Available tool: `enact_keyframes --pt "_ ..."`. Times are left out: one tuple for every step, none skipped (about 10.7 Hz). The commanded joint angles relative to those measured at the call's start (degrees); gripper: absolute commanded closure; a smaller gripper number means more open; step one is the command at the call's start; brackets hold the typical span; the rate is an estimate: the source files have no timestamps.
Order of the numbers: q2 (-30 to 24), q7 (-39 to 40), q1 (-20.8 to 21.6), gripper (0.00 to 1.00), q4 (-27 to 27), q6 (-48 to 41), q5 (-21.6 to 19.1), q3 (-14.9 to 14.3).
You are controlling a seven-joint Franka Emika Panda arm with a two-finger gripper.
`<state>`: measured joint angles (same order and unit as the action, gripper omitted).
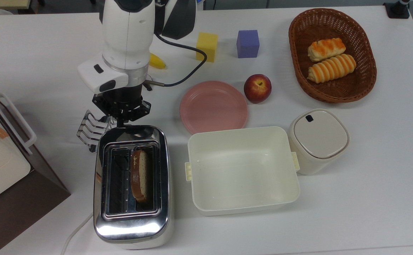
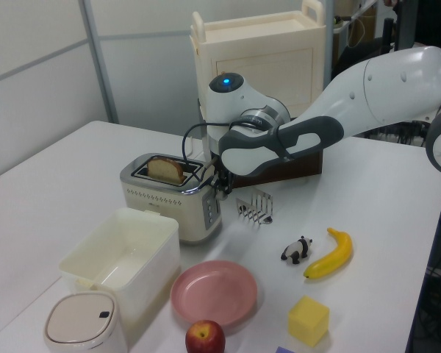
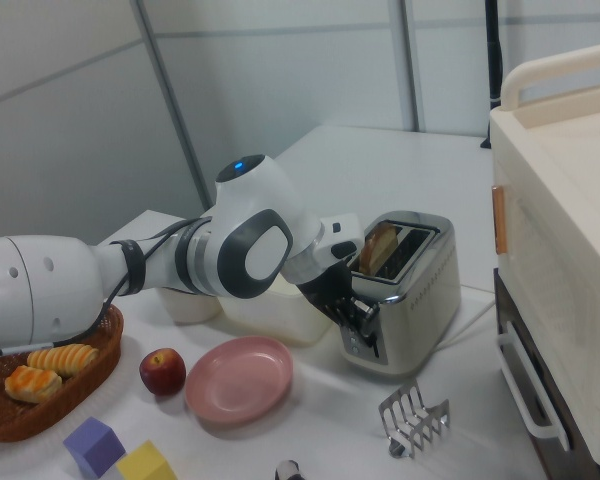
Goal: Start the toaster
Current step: 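Press the toaster lever down with the gripper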
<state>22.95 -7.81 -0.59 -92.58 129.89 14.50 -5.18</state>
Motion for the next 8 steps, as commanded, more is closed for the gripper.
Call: enact_keyframes --pt "1.4 0.4 -1.9 1.0 -0.6 2.9 1.4 2.4" --pt "1.9 0.2 -2.0 1.0 -0.6 2.9 2.5 2.5" --pt "2.3 0.2 -2.0 1.0 -0.6 2.9 2.7 2.5" --pt "3.3 0.2 -2.0 1.0 -0.5 3.0 2.9 2.5" --pt "3.6 0.2 -2.0 1.0 -0.5 3.0 3.7 2.5" --pt "4.2 0.0 -2.0 1.0 -0.6 3.0 4.4 2.5" --pt "4.6 -0.1 -2.0 1.0 -0.6 3.0 4.4 2.5" --pt "4.6 -0.1 -2.0 1.0 -0.6 3.0 4.4 2.5"
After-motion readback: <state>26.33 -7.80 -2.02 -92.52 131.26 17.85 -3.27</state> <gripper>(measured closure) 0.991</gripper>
